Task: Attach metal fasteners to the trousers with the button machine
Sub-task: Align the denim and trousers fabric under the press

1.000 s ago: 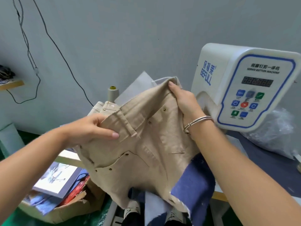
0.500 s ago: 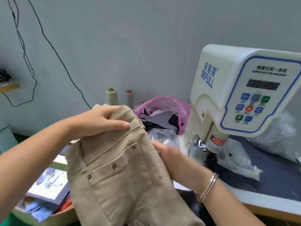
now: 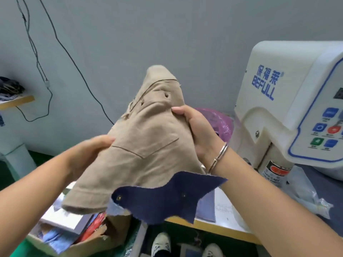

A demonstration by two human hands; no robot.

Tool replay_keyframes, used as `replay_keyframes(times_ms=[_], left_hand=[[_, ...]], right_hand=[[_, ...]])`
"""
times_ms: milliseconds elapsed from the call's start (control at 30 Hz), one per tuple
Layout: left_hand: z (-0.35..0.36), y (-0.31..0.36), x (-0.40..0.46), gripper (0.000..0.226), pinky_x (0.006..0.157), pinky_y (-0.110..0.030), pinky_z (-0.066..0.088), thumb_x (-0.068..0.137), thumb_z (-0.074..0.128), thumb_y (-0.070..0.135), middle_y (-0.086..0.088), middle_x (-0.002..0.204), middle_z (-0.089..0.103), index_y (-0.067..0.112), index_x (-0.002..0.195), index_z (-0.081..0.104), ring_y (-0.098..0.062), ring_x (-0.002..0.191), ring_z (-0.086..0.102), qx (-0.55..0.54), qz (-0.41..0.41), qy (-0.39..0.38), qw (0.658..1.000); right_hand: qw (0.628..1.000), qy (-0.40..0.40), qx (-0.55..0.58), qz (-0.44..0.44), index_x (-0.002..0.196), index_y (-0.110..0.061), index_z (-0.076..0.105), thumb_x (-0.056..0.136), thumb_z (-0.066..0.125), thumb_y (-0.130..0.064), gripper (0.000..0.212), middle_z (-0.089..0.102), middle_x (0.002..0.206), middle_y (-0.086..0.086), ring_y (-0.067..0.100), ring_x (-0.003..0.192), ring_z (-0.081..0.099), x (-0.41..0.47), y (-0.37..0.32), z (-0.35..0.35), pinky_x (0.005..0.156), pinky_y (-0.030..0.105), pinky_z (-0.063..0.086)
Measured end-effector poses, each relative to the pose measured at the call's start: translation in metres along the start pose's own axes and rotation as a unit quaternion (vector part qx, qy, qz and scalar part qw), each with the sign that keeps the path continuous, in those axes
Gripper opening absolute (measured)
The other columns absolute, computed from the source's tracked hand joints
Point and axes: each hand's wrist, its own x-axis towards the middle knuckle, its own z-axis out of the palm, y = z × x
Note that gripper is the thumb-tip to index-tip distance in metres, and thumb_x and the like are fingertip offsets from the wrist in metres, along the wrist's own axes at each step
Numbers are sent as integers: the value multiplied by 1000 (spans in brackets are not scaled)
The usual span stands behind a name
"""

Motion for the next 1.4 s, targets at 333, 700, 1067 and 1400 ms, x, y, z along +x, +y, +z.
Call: replay_keyframes(times_ms=[333, 700, 1067, 1400], left_hand=[[-50, 25, 85, 75, 99, -37, 38, 85, 68, 40, -12, 142, 47, 15, 146, 31, -28, 125, 49, 420, 81, 251, 868], [-12, -49, 106, 48, 109, -38, 30, 98, 40, 44, -9, 142, 39, 18, 138, 41, -30, 135, 35, 700, -7, 33, 714], [158, -52, 50, 22, 84, -26, 48, 92, 54, 17, 16, 102, 66, 27, 105, 69, -1, 96, 59, 482, 319, -50, 814], [193, -74, 106, 23, 74, -30, 43, 87, 52, 23, -3, 112, 65, 19, 107, 63, -24, 102, 63, 743, 105, 50, 659]], right_hand=[[802, 138, -581, -5, 153, -15, 10, 93, 56, -24, 76, 45, 137, 12, 23, 111, 54, 87, 61, -47, 89, 31, 44], [749, 75, -658, -21, 138, -18, 45, 97, 45, -37, 45, 39, 142, 8, 22, 134, 35, 37, 105, -70, 111, 35, 29], [777, 215, -585, -91, 91, -40, 70, 92, 58, -16, 27, 68, 91, -23, -2, 90, 63, -196, 63, -146, 77, 14, 49], [692, 431, -574, -80, 76, -35, 65, 92, 57, -8, 33, 65, 64, -11, 10, 64, 59, -228, 46, -259, 57, 13, 42]])
